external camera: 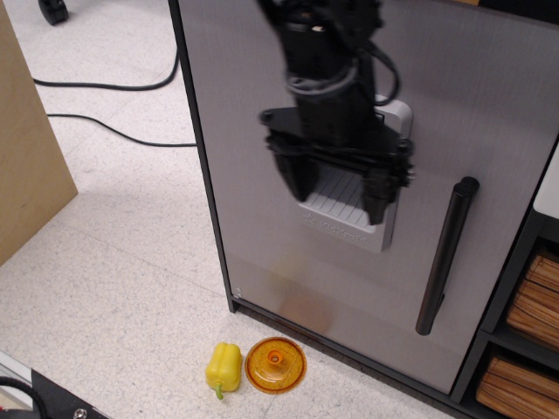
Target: Close fridge
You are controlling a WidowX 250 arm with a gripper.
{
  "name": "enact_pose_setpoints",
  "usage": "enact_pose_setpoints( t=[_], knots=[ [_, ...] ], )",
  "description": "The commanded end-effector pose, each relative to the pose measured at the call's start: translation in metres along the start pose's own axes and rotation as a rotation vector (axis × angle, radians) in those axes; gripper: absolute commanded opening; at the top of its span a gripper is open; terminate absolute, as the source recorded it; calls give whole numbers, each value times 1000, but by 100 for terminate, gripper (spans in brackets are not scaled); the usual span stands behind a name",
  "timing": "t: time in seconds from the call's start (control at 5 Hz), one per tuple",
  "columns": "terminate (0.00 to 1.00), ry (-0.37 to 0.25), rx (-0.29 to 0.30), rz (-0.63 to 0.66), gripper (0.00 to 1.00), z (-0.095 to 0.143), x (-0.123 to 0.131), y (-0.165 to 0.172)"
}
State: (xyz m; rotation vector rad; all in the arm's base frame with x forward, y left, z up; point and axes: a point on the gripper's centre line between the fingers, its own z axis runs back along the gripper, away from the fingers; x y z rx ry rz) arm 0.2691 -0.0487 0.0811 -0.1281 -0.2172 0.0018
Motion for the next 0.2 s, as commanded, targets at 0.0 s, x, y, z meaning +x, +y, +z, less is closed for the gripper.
enact_pose_setpoints(
  t=[0.0],
  knots=[
    [100, -43, -3, -4, 100, 19, 12, 0]
  ],
)
